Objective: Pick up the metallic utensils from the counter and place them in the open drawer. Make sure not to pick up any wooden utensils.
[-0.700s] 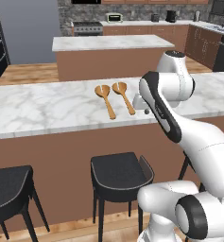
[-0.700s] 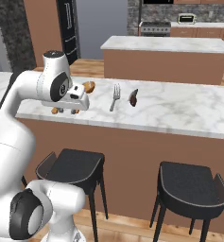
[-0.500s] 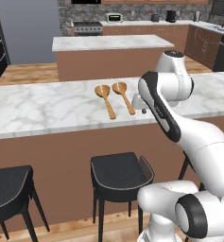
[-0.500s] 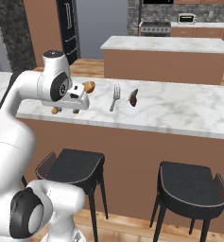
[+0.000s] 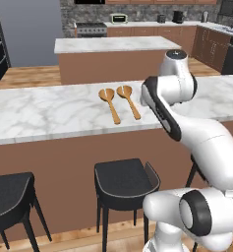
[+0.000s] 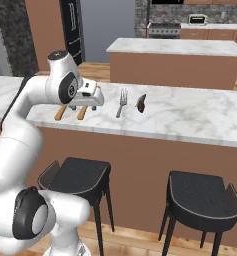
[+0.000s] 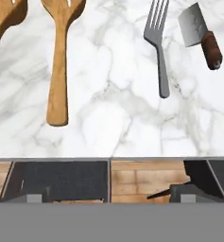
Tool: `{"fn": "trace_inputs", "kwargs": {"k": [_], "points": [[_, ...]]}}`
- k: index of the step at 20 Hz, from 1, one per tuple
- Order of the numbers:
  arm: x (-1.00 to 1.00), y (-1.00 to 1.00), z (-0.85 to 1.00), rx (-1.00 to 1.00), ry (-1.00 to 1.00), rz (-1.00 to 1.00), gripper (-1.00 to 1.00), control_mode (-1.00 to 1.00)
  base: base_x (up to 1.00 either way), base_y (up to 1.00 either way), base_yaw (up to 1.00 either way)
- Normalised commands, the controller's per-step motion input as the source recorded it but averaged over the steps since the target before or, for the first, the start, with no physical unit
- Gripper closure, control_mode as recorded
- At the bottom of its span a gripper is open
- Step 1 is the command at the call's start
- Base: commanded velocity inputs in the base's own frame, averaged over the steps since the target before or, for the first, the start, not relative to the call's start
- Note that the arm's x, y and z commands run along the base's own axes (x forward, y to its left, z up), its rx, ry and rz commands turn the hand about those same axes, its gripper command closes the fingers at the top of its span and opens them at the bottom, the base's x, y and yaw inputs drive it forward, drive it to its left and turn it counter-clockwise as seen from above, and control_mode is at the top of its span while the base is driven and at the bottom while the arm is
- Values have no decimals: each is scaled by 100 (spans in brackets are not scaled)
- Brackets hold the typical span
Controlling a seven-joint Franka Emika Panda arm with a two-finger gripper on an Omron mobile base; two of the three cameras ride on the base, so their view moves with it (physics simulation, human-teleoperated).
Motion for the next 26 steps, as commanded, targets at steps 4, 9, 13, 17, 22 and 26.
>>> {"fn": "trace_inputs", "kwargs": {"k": [4,9,13,17,22,26], "points": [[75,-82,71,0,0,-14,-100,-100,0,0,0],[59,-66,6,0,14,4,-100,-100,0,0,0],[23,-42,0,4,9,0,-100,-100,0,0,0],[29,-9,-32,0,0,-4,-100,-100,0,0,0],[22,0,-36,0,-1,-1,-100,-100,0,0,0],[13,11,-20,0,0,0,-100,-100,0,0,0]]}}
